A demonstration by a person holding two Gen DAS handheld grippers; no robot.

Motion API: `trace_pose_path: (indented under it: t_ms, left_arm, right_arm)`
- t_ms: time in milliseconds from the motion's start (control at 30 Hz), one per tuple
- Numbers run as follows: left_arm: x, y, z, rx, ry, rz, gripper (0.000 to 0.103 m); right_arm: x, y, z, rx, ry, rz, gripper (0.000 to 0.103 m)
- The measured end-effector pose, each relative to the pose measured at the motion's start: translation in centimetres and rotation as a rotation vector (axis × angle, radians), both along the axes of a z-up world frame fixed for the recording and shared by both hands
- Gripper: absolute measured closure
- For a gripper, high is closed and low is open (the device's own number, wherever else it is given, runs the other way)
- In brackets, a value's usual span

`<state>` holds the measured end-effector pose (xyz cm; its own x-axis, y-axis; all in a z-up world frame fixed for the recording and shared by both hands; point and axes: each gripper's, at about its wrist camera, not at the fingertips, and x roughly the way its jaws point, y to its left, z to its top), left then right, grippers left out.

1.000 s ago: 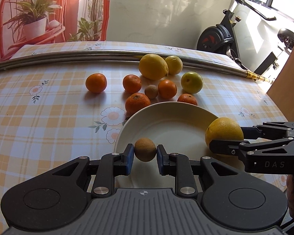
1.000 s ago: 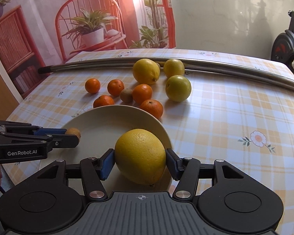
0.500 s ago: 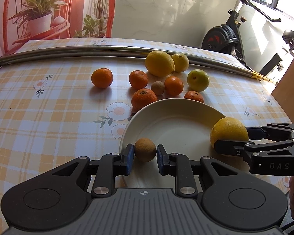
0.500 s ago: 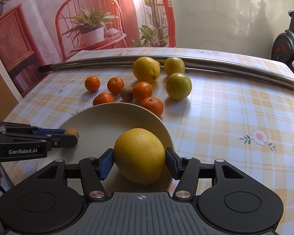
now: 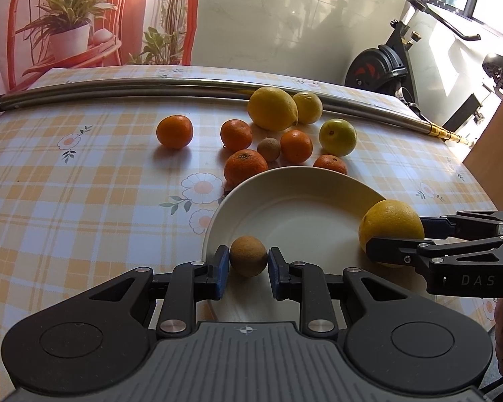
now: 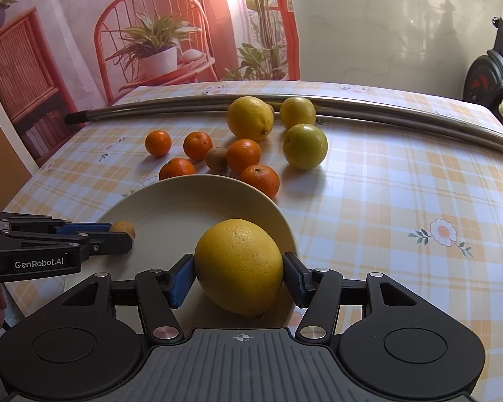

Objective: Organize fruits
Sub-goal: 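Lower the lemon into the white bowl with the right gripper while the left drops the kiwi in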

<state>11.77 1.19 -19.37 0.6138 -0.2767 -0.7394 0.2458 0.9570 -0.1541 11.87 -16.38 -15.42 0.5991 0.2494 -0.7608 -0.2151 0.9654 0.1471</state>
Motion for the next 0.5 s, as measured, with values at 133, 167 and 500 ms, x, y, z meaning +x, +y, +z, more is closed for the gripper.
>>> trace_pose_path:
  t_ms: [133, 167, 500]
  left_arm:
    - [-0.02, 0.21, 0.00, -0.014, 0.002, 0.006, 0.076]
    - [-0.02, 0.33, -0.02, -0.023, 0.004, 0.009, 0.075]
    - [-0.06, 0.40, -0.06, -0.034, 0.003, 0.011, 0.071]
  right_arm:
    - [-0.06, -0.14, 0.06, 0.007, 0.003, -0.003, 0.050]
    - [-0.06, -0.18, 0.08, 0.010, 0.003, -0.004, 0.050]
    - [-0.20, -0.29, 0.60, 0.022, -0.008, -0.015, 0.047]
